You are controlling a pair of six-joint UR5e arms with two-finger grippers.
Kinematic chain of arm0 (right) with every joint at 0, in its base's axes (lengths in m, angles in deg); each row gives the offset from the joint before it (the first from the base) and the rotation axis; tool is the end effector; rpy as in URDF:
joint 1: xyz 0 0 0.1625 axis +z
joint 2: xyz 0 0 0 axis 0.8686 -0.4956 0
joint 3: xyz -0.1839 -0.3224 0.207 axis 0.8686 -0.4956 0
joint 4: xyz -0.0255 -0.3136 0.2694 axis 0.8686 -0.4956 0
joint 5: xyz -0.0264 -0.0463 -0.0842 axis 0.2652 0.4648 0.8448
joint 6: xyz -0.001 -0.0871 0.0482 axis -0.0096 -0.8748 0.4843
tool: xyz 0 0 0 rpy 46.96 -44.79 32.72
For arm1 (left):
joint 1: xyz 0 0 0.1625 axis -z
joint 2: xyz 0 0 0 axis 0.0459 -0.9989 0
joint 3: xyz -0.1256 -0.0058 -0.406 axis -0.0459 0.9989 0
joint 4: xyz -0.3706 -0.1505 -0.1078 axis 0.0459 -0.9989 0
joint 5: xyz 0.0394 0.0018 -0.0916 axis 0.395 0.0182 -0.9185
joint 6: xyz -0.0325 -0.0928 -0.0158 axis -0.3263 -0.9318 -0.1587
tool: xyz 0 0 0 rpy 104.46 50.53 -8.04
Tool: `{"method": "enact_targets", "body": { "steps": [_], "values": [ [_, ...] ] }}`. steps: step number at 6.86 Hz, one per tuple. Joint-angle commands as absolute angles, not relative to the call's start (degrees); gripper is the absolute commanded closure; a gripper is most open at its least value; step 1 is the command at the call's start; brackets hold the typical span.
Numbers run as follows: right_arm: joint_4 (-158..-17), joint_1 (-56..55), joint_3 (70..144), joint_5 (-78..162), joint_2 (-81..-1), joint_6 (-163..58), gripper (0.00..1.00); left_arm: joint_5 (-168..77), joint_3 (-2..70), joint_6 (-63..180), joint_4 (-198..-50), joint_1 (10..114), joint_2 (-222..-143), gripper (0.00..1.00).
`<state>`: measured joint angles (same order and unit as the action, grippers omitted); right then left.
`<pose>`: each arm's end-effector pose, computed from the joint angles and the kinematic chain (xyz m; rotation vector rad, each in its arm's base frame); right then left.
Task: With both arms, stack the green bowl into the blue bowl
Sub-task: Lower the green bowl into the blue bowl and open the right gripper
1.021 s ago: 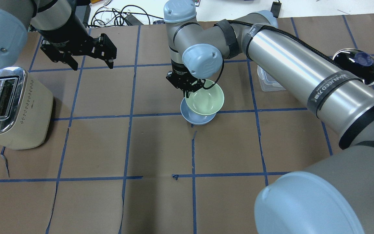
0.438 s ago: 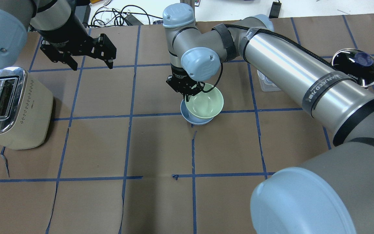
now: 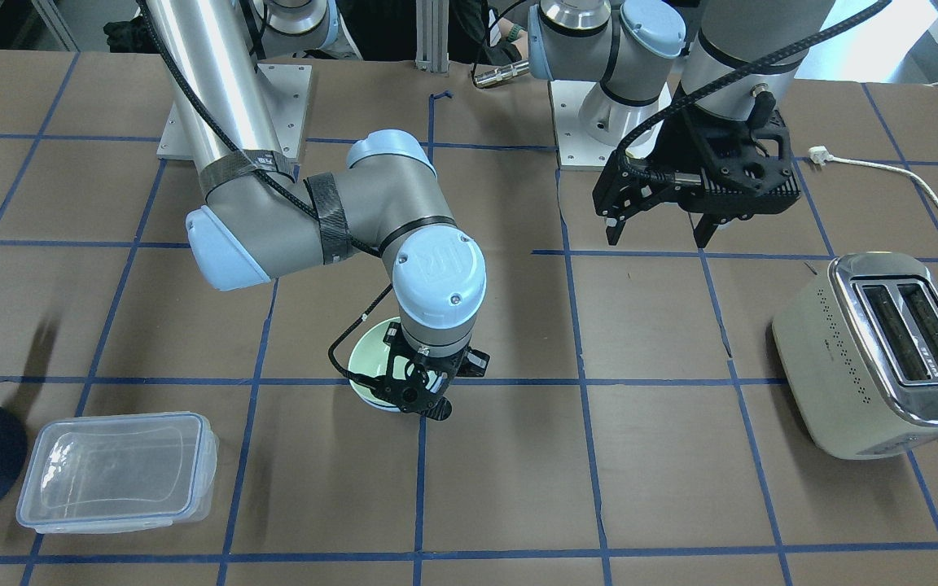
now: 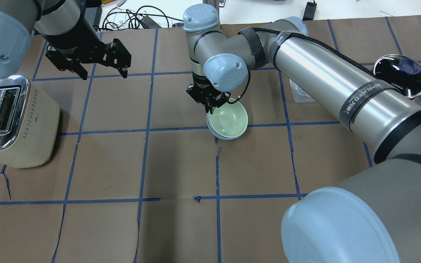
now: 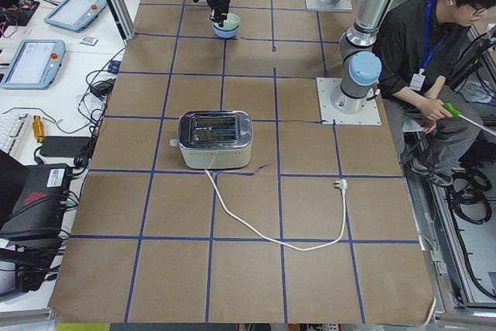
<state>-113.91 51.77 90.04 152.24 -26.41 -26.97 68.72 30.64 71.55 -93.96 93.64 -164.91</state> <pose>0.3886 -0.5918 0.2658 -0.5352 -3.0586 -0.2068 -0.1382 -0.5116 0.4973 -0.0128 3.0996 -0.1036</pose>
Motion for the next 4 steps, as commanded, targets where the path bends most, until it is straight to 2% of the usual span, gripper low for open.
{"method": "enact_targets", "body": {
  "steps": [1, 3, 4],
  "values": [
    [-116.74, 51.68, 89.74, 152.29, -26.74, -27.23, 0.17, 68.7, 30.7, 71.55, -93.92, 93.51, -164.9, 0.0],
    [-116.42, 48.19, 87.99, 153.16, -29.19, -33.33, 0.0, 68.62, 30.7, 71.55, -94.0, 93.6, -164.9, 0.0],
    [-116.16, 42.77, 88.33, 152.9, -31.73, -42.0, 0.0, 68.7, 30.7, 71.55, -93.92, 93.69, -164.81, 0.0]
  ]
}}
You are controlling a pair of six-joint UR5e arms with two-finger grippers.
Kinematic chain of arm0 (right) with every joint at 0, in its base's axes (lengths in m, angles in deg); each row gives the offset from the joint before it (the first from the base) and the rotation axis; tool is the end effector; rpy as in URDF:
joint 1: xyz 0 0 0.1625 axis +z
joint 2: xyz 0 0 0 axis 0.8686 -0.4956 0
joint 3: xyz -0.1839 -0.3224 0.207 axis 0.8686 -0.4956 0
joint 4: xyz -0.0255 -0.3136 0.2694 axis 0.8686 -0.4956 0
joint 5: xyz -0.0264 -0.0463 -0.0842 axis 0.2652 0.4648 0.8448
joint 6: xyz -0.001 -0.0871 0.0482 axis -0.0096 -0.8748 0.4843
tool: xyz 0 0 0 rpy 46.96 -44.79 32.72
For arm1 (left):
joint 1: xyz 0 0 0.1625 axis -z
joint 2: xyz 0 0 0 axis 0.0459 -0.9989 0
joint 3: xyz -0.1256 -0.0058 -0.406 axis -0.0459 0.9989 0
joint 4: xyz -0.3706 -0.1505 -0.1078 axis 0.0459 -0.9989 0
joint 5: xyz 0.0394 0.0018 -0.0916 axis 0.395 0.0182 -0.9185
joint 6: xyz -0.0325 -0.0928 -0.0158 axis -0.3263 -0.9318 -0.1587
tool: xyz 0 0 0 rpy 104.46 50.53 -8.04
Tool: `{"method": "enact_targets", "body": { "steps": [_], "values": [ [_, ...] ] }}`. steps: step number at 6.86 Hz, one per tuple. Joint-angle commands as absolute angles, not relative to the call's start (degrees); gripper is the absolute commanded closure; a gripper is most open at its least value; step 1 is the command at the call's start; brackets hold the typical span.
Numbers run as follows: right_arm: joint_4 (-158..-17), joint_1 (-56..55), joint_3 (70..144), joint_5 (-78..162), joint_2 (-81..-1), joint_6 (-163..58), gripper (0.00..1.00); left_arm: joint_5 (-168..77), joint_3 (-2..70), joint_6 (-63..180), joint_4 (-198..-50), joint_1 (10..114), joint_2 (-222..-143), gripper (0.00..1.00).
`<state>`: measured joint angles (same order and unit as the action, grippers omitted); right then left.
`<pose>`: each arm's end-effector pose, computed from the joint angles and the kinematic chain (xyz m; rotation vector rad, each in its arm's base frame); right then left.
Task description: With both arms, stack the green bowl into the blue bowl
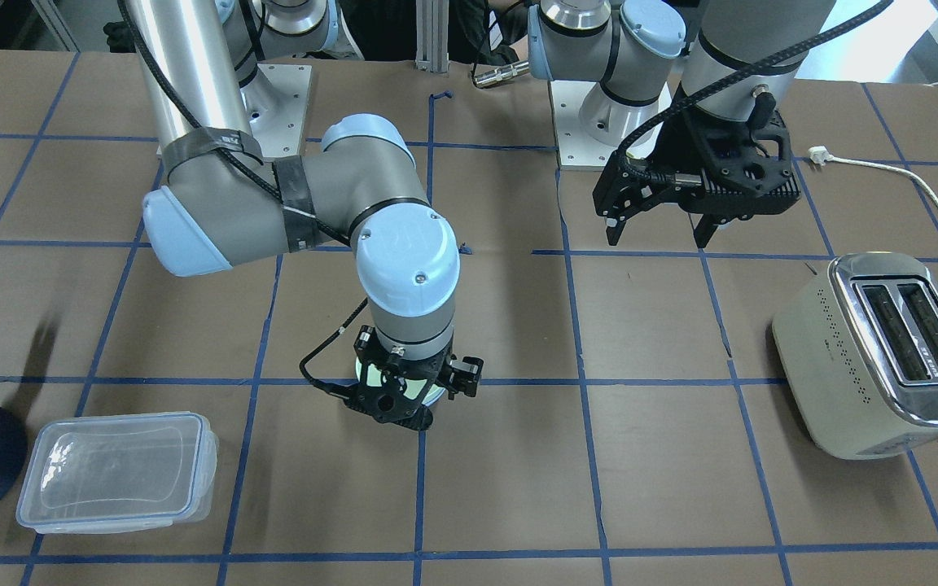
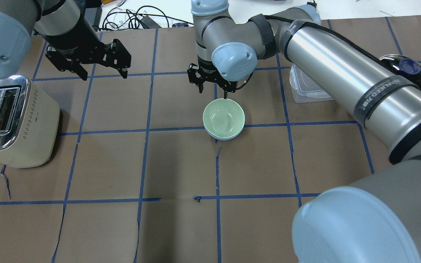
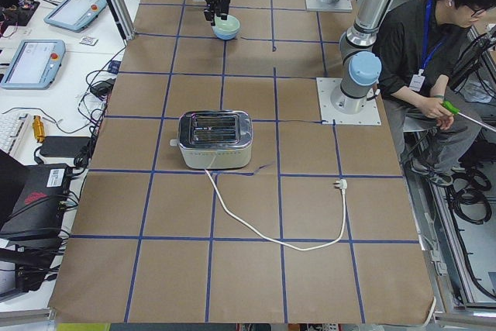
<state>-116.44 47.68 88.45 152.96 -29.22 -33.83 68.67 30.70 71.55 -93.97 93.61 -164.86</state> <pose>0.3457 -0.6228 0.3170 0.4584 3.0817 0.0333 -0.1381 -0.5113 0.4972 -0.0135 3.1005 -0.1030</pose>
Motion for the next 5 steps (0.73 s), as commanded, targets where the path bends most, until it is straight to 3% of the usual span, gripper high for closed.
{"method": "enact_targets", "body": {
  "steps": [1, 3, 5],
  "values": [
    [-113.98, 37.15, 88.51, 152.64, -35.24, -44.87, 0.0, 68.7, 30.7, 71.55, -94.0, 93.51, -164.9, 0.0],
    [-106.0, 28.17, 88.77, 152.72, -41.13, -56.24, 0.0, 68.7, 30.61, 71.55, -93.92, 93.69, -164.9, 0.0],
    [-104.38, 24.18, 93.83, 153.77, -48.85, -68.57, 0.0, 68.7, 30.61, 71.55, -93.92, 93.77, -164.98, 0.0]
  ]
}}
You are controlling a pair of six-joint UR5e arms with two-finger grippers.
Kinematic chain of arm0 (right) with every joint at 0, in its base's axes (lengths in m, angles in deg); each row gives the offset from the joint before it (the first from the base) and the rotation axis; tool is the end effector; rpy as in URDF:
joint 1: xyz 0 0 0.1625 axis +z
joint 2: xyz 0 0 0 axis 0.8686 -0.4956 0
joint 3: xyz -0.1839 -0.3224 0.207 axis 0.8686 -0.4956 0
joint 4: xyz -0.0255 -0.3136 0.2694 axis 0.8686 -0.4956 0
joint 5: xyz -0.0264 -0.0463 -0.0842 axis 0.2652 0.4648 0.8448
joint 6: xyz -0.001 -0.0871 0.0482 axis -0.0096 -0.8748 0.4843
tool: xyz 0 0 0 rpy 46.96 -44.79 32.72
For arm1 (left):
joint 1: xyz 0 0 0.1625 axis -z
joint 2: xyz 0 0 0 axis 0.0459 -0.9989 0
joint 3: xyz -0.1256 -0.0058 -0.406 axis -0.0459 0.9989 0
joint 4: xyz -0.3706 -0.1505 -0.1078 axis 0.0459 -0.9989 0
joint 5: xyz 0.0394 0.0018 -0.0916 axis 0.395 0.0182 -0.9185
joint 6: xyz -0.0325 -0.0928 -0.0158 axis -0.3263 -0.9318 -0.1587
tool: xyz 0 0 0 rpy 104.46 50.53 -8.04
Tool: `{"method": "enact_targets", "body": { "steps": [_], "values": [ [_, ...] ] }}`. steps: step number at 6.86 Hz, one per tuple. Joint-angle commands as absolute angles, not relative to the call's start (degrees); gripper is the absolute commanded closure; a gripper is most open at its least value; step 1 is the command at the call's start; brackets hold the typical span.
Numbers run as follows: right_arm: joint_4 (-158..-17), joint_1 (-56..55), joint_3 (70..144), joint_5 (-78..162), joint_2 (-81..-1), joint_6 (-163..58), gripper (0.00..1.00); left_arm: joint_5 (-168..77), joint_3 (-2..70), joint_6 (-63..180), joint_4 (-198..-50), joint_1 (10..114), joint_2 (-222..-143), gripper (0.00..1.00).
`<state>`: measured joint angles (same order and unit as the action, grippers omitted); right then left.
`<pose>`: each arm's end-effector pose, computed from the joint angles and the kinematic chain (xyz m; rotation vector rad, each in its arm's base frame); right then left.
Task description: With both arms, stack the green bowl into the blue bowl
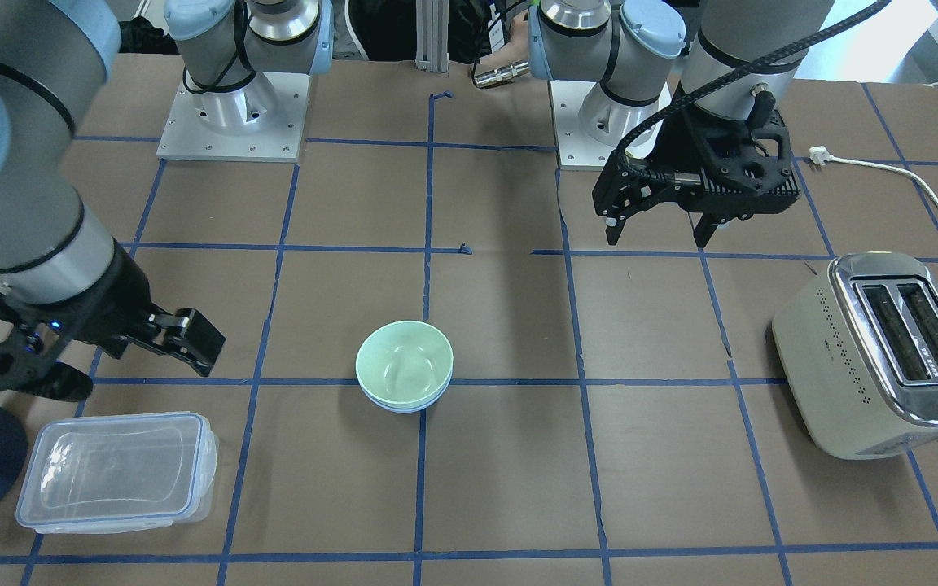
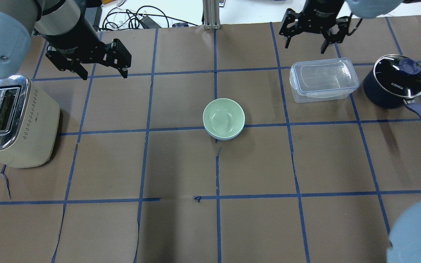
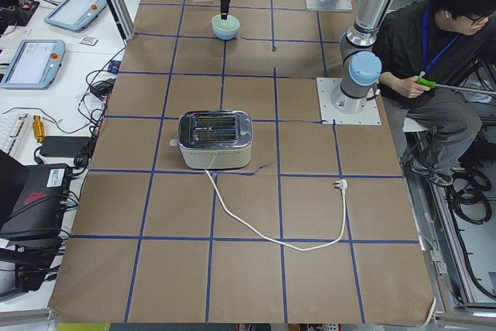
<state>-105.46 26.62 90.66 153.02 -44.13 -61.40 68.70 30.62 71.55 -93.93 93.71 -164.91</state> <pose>0.1032 -0.6222 0.4507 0.2813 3.0963 -0.0331 -0.1389 -0.5115 0.4975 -0.0109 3.1000 -0.1049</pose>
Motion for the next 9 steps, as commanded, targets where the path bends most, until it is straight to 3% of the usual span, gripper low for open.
{"method": "enact_targets", "body": {
  "steps": [1, 3, 9],
  "values": [
    [-104.99, 24.26, 98.74, 154.04, -53.33, -68.28, 0.0, 68.7, 30.61, 71.55, -93.92, 93.77, -164.9, 0.0],
    [-105.34, 24.17, 103.44, 153.78, -57.16, -69.33, 0.0, 68.7, 30.61, 71.46, -93.92, 93.77, -164.98, 0.0],
    [-102.1, 29.27, 104.41, 155.01, -61.1, -68.81, 0.0, 68.61, 30.61, 71.46, -93.92, 93.77, -164.98, 0.0]
  ]
}}
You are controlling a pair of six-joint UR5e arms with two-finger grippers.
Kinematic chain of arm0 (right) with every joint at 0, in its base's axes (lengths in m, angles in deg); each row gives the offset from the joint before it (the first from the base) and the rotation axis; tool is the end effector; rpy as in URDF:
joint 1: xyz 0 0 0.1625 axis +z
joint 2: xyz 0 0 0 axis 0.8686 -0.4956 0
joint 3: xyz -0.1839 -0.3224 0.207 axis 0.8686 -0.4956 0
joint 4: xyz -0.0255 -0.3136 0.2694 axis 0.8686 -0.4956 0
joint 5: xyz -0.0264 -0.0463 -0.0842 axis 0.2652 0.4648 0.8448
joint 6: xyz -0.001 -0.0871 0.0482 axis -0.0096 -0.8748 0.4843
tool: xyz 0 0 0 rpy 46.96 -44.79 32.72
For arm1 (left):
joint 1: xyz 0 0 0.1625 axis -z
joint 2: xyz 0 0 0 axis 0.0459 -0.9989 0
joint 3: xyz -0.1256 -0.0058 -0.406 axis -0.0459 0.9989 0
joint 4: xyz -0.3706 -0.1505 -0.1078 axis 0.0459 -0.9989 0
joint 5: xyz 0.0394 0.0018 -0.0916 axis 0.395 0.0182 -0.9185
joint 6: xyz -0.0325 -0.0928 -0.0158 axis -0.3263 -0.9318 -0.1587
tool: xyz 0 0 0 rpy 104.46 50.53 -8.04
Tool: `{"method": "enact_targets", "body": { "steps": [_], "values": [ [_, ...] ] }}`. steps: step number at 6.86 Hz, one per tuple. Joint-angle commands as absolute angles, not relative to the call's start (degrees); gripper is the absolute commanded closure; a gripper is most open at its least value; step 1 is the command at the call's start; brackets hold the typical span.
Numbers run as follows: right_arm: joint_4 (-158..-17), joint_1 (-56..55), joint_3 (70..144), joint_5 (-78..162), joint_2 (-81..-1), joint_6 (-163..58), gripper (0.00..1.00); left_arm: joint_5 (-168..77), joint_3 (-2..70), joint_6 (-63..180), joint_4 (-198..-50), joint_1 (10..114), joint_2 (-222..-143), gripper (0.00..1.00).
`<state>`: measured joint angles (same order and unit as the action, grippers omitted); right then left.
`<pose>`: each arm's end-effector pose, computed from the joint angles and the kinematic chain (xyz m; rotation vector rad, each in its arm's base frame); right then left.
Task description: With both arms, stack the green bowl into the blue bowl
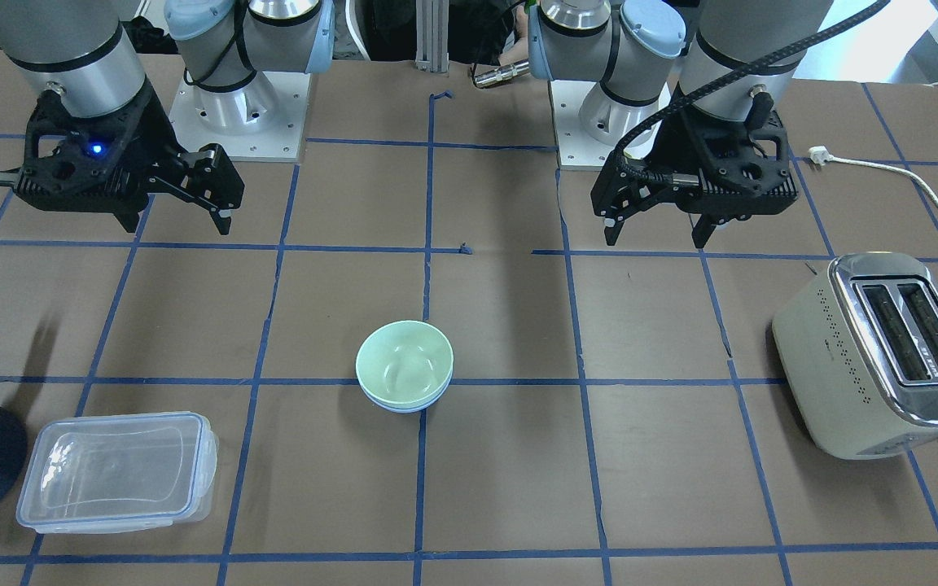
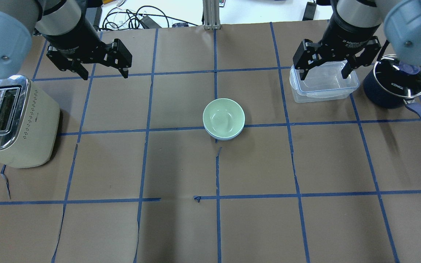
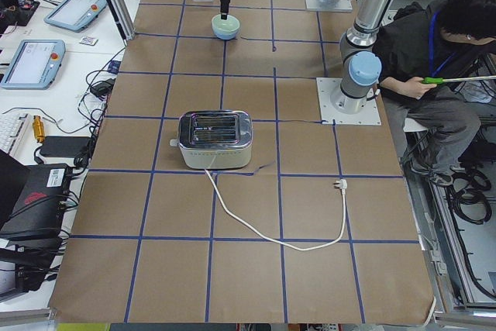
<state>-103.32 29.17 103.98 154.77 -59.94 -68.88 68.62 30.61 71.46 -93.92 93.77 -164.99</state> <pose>0.1288 -0.5026 0.4862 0.0102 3.1404 -0.0449 -0.1396 -0.5119 0.4969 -0.0116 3.1015 -0.1034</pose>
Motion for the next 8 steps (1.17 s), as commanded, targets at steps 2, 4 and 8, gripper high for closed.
{"method": "enact_targets", "body": {
  "steps": [2, 4, 8],
  "values": [
    [-101.22, 29.27, 104.24, 154.57, -62.51, -68.89, 0.0, 68.61, 30.61, 71.46, -93.92, 93.77, -164.9, 0.0],
    [-101.21, 29.27, 104.06, 154.83, -63.31, -68.89, 0.0, 68.7, 30.61, 71.55, -93.92, 93.77, -164.98, 0.0],
    [-98.94, 29.36, 104.5, 155.18, -63.14, -69.16, 0.0, 68.62, 30.61, 71.46, -93.92, 93.77, -164.98, 0.0]
  ]
}}
